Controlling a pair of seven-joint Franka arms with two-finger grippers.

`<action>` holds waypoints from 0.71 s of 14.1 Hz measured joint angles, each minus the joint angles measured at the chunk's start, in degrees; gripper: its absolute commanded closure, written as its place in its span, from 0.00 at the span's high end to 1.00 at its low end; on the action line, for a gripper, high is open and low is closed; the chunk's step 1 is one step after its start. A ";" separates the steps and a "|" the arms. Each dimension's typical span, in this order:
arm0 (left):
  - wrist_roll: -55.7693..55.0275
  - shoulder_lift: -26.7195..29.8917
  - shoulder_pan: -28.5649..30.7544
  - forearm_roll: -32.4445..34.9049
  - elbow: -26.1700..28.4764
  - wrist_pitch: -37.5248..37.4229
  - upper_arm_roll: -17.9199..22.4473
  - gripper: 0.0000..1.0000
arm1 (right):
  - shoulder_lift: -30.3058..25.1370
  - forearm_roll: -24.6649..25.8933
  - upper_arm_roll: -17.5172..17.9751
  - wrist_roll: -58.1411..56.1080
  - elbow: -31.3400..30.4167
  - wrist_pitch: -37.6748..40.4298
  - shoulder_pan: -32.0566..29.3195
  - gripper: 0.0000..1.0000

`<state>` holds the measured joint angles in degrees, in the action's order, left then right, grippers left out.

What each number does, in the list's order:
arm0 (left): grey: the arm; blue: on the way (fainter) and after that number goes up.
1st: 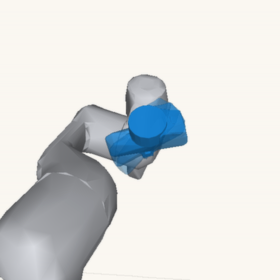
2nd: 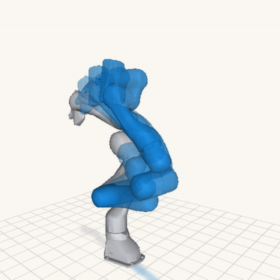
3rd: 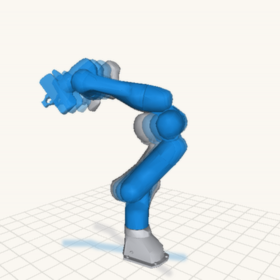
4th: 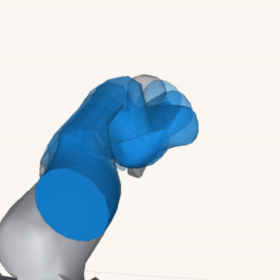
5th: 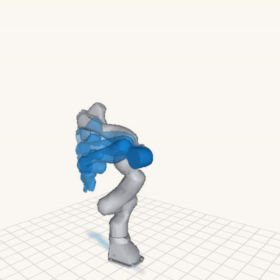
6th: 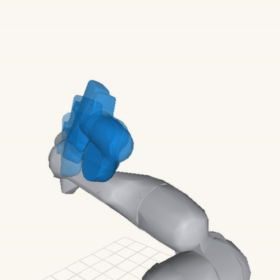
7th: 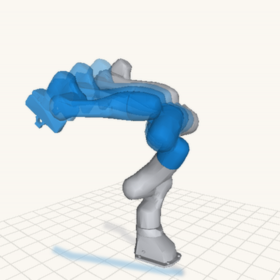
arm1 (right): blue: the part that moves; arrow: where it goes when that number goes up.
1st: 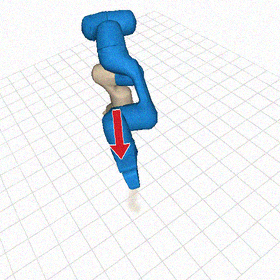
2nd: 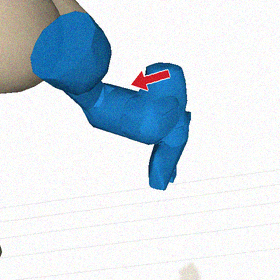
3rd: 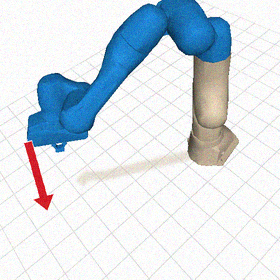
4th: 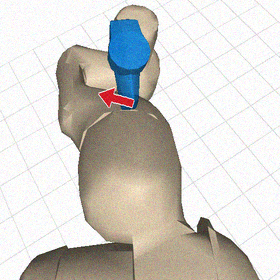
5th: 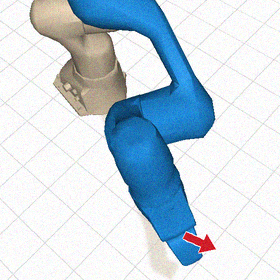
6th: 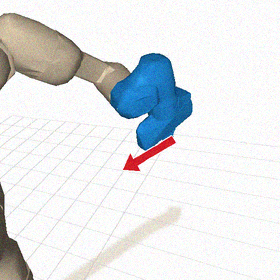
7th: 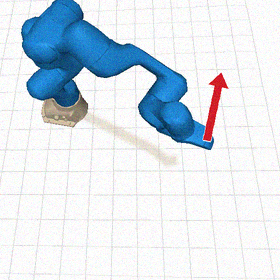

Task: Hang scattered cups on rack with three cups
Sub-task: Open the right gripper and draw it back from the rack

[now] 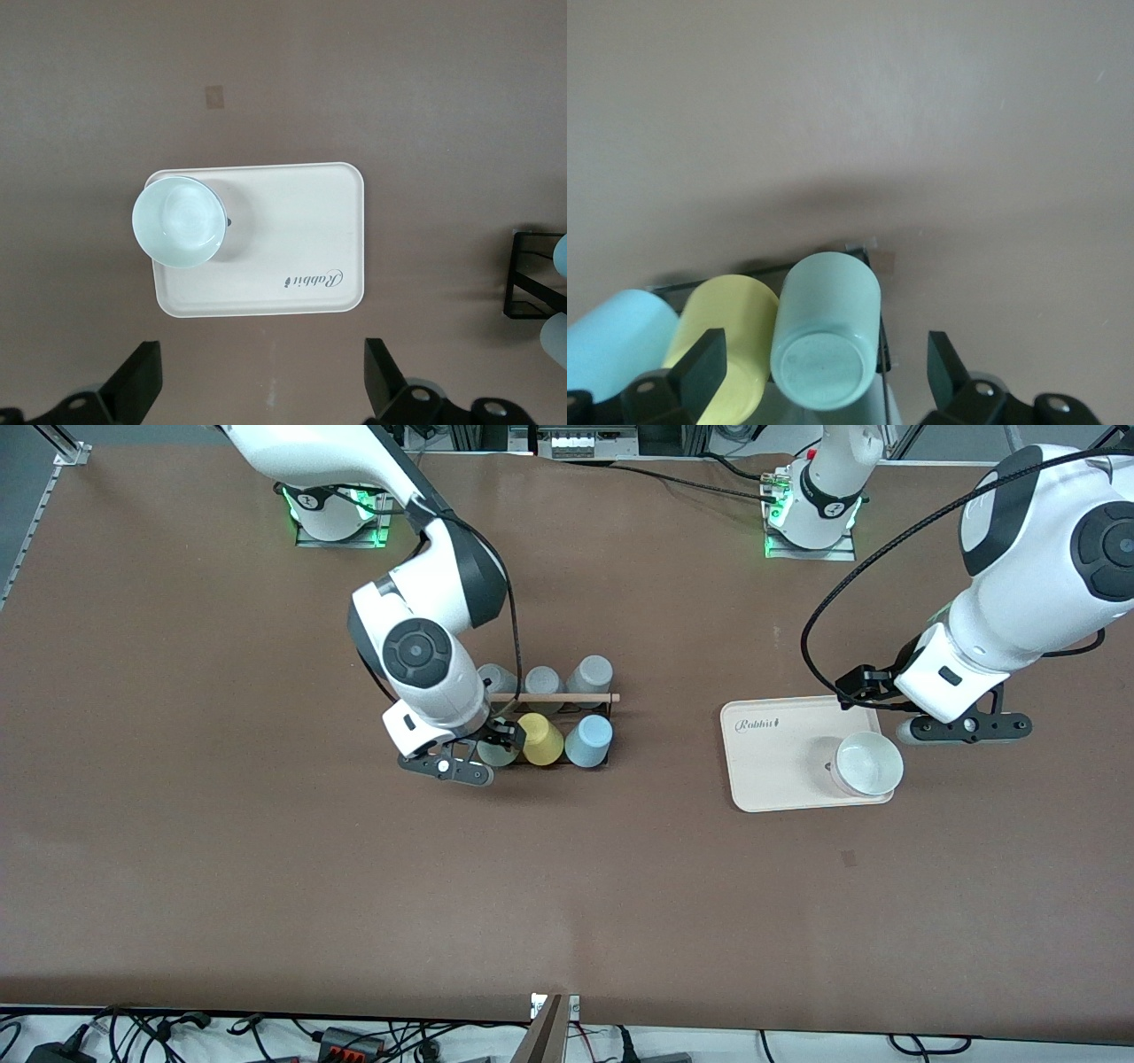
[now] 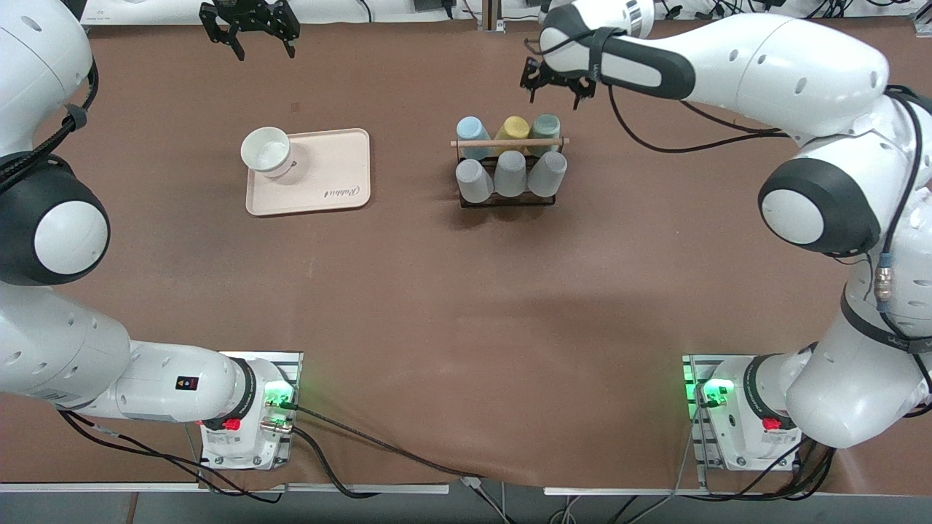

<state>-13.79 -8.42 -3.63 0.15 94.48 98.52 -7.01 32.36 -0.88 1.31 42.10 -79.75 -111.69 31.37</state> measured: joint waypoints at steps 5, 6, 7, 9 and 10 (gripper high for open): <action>0.00 0.00 0.00 -0.11 0.01 0.00 -0.07 1.00 | -8.35 1.86 -3.61 -9.75 0.43 5.47 -5.12 1.00; 0.00 0.00 -0.01 -0.11 0.01 0.00 -0.07 1.00 | -9.88 1.85 -4.06 -12.42 0.44 6.02 -7.64 1.00; 0.00 0.00 -0.01 -0.11 0.03 -0.03 -0.08 1.00 | -11.34 1.85 -4.23 -14.87 0.45 6.97 -10.31 1.00; 0.00 0.00 -0.01 -0.11 0.14 -0.14 -0.17 1.00 | -13.84 1.87 -4.35 -19.33 0.41 10.23 -14.45 1.00; 0.00 0.00 -0.02 -0.12 0.18 -0.15 -0.28 1.00 | -14.81 1.88 -4.38 -22.18 0.40 12.02 -15.96 1.00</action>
<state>-13.79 -8.42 -3.65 0.03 94.66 98.37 -7.29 17.56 1.00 -3.07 19.92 -79.35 -99.67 15.41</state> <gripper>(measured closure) 0.000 0.000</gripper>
